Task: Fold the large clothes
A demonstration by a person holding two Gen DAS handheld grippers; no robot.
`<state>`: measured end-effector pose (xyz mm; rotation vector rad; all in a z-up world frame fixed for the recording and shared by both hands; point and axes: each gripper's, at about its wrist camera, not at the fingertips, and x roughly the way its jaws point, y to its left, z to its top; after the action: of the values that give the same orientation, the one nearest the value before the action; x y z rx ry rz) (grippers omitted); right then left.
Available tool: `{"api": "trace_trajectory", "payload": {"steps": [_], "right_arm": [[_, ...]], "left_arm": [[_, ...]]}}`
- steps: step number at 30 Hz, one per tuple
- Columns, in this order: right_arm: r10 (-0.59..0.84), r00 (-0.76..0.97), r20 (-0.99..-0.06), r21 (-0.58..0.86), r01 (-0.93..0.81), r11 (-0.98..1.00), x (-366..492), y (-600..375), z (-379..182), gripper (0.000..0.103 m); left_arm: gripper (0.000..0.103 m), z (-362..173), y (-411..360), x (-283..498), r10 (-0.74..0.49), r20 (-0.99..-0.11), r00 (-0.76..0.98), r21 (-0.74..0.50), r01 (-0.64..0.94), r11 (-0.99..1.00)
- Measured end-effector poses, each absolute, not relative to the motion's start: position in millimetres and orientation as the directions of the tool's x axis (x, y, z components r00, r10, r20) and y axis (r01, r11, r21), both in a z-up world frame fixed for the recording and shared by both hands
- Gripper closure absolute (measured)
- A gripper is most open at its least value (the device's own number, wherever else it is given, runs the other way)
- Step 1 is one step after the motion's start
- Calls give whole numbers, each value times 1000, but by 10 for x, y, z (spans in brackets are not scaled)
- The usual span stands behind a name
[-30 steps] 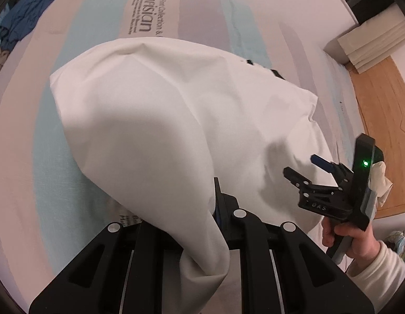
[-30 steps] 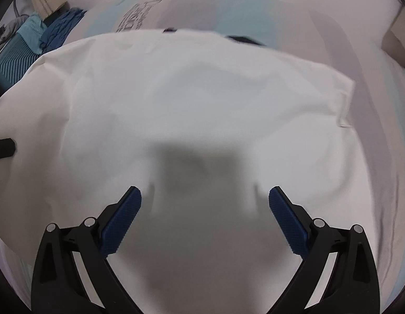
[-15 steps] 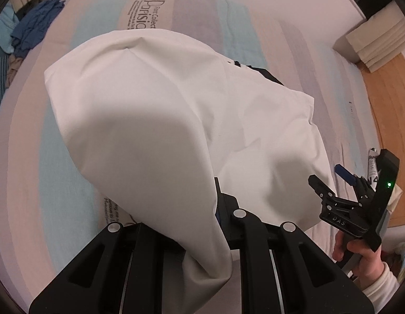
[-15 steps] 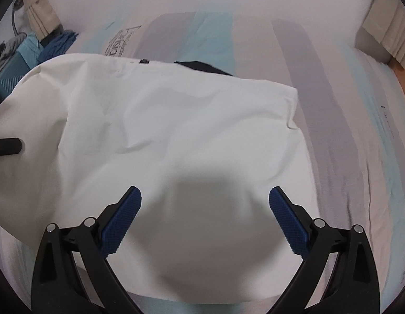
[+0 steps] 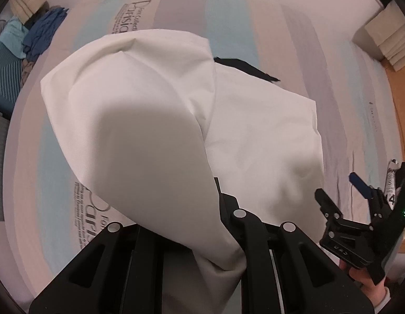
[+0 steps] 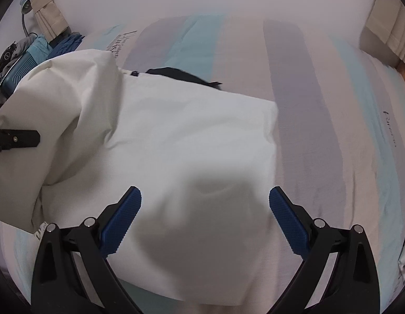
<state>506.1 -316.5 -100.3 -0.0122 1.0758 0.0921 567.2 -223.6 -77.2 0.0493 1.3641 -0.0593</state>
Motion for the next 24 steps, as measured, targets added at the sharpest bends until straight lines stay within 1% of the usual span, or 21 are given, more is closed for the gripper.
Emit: {"api": "trace_trajectory", "payload": {"steps": [4,7,13,18,24], "right_arm": [[66,473,-879,45,-56,997,5081,-3459,-1000,9],[58,472,-880,45,-38,998,5099,-3645,-1026,9],[49,473,-880,61,10,998,5142,-3981,-1034,9],[29,489,-872,51,33,998,5163,-4225,-995,9],[-29,484,-875,31,115,993,5168,-4649,-1087,9]], "left_arm": [[90,-847,-2593,5699,19,-981,191,34,74,997],[90,-835,-2781,5705,22,-983,181,36,71,997],[90,-922,-3424,5704,35,-980,197,53,91,994],[89,-1123,-3967,5640,51,-973,227,86,149,985],[89,-1481,-4430,5487,74,-971,227,121,199,973]]}}
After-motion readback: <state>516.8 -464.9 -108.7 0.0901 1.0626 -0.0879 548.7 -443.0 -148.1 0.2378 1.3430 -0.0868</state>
